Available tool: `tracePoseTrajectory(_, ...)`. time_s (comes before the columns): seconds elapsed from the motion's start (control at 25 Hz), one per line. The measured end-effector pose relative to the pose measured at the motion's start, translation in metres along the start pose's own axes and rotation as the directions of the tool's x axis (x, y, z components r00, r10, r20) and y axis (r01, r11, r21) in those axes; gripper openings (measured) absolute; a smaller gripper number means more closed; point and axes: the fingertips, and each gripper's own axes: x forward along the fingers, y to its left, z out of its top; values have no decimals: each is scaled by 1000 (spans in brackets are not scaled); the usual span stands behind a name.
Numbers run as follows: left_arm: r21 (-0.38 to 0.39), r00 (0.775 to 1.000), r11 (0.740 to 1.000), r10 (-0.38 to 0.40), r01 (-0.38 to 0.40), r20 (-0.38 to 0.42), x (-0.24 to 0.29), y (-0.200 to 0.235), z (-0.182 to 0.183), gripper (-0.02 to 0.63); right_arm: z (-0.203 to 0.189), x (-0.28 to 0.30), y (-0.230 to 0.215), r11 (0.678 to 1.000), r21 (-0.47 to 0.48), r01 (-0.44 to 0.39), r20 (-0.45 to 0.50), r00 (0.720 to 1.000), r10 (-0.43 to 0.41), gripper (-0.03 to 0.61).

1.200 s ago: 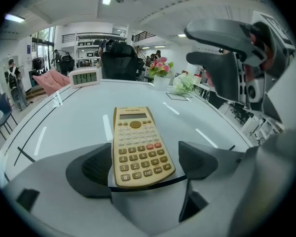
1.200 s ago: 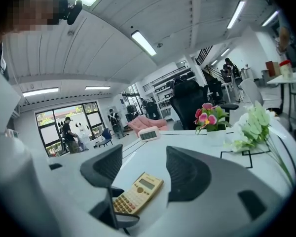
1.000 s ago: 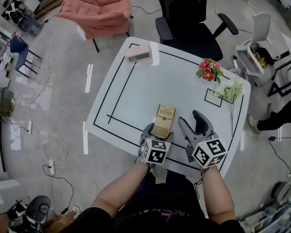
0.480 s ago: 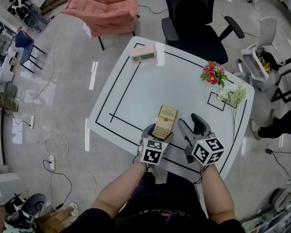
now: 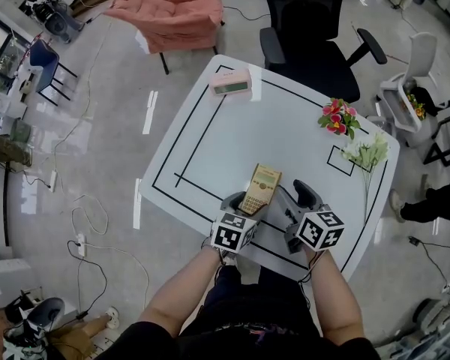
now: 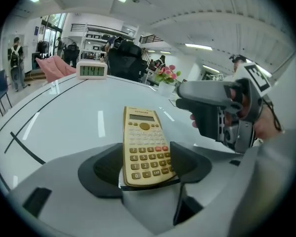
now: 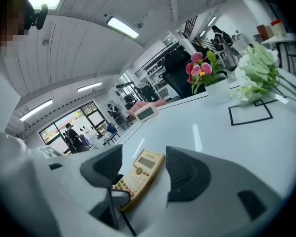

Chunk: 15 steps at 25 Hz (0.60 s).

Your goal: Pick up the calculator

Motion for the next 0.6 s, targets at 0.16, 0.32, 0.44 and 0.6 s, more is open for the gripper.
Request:
tracePoseTrajectory(0.16,20,1000,999,-27,27,-8,1,-9,0,353,0,2,-2,1000,12,2,-1,1000,-2,265)
tracePoseTrajectory(0.32,77,999,997,9,-6,-36,4,-13,-4,410,5,2,-1,1000,7,3,5,1000,-3,265)
tracePoseTrajectory(0.44,188,991,978,106,-90,-78,9,-12,-11,410,6,0,-2,1000,5,8,7,1000,-8,265)
tracePoseTrajectory(0.6,214,987,968,150,-134,-61,11,-13,-13,411,4,-1,-4,1000,3,10,2,1000,-10,264)
